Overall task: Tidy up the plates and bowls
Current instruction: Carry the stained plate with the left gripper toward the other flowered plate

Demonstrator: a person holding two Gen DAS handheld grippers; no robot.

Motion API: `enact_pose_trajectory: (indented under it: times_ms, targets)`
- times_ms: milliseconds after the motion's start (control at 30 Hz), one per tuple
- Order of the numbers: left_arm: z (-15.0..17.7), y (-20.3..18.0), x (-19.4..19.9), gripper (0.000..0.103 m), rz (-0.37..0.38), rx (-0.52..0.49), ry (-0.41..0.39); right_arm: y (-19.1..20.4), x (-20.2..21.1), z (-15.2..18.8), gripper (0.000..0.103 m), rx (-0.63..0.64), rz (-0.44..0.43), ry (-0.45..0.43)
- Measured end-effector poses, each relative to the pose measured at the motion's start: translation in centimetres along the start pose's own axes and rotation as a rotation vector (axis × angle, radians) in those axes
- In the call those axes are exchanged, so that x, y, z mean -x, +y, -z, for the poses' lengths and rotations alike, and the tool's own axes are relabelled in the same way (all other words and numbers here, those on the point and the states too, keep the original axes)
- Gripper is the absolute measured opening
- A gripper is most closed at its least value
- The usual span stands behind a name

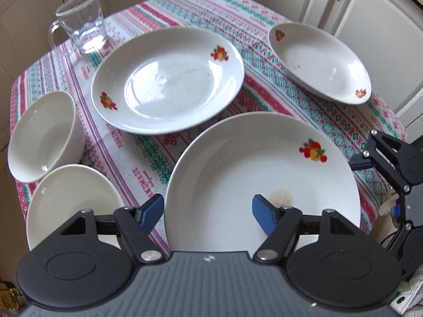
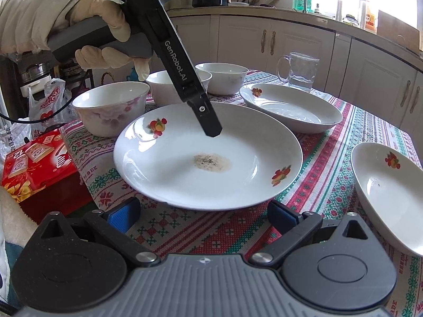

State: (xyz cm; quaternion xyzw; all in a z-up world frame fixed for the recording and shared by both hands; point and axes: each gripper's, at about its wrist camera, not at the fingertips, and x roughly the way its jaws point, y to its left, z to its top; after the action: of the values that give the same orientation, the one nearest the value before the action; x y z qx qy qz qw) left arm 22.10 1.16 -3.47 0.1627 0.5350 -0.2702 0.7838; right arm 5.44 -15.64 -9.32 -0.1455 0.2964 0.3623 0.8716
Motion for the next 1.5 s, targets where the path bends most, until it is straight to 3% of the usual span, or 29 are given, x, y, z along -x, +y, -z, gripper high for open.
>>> enact_pose_trajectory:
  times_ms: [400, 1133, 1500]
  targets:
    - [-1.0, -0.4, -0.3, 0.071, 0.013, -0.012, 0.035, -0.2, 0.3, -0.3, 0.103, -0.030, 0.008, -0.012]
    - [-1.5, -0.9, -1.5, 0.077, 0.038, -0.047, 0.094, -0.1, 0.0, -0.6, 0.103, -0.012, 0.033, 0.043]
    - [-1.7, -0.4, -0.6, 0.070, 0.070, -0.009, 0.054, -0.6, 0.4, -0.9, 0.103, -0.026, 0.024, 0.067]
